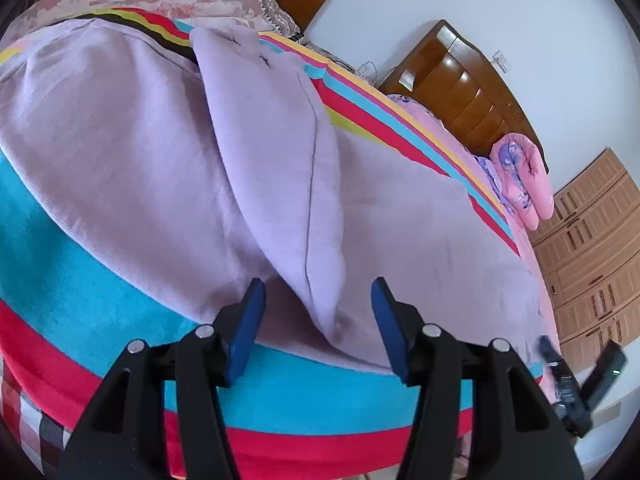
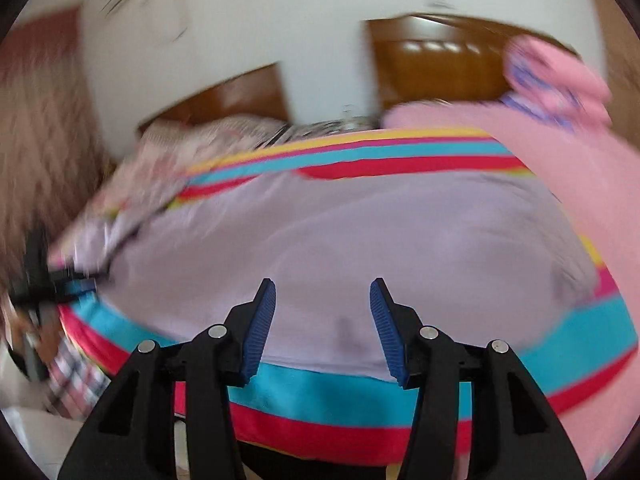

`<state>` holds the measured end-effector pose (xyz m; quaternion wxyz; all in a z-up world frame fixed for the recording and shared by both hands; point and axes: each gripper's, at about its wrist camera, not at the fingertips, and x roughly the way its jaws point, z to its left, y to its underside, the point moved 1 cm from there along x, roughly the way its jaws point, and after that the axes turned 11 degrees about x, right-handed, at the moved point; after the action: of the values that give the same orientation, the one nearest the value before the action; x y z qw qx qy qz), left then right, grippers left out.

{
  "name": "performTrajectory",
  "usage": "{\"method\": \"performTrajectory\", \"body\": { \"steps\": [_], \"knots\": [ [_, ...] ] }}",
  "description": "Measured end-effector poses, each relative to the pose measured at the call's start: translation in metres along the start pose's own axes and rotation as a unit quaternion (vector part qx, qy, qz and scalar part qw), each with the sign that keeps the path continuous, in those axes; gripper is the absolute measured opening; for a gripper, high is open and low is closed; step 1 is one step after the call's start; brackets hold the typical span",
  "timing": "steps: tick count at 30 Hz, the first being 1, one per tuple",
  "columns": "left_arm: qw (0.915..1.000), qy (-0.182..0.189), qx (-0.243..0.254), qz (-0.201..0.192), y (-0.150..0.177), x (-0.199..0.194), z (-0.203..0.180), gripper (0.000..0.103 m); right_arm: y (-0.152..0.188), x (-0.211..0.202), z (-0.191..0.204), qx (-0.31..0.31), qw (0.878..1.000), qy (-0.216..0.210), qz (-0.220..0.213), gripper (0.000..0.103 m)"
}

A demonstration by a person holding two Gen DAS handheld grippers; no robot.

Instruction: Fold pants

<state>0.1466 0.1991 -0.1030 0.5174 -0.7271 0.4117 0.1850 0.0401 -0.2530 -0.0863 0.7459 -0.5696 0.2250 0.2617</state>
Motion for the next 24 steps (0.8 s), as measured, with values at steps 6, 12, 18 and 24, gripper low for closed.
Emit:
{"method": "performTrajectory", "body": {
  "steps": [6, 12, 18, 24],
  "knots": [
    [0.9951, -0.080, 0.041, -0.041, -0.012, -0.037, 0.006, 0.078, 0.017, 0.020, 0.007, -0.033, 0.998, 0.041, 0.042, 0.050],
    [0.9870, -0.123, 0.082, -0.063, -0.088, -0.047, -0.018, 0.094, -0.025, 0.024, 0.045, -0.079, 0.997, 0.019, 0.017, 0.051],
    [0.9664, -0.195, 0.159, 0.054, -0.183, 0.059, -0.050, 0.095, -0.057, 0.065, 0.109, -0.112, 0.993, -0.032, 0.024, 0.059],
    [0.9495, -0.213, 0.168, 0.158, -0.207, 0.144, -0.023, 0.070, -0.048, 0.103, 0.136, -0.129, 0.987, -0.060, 0.068, 0.064]
  ]
}}
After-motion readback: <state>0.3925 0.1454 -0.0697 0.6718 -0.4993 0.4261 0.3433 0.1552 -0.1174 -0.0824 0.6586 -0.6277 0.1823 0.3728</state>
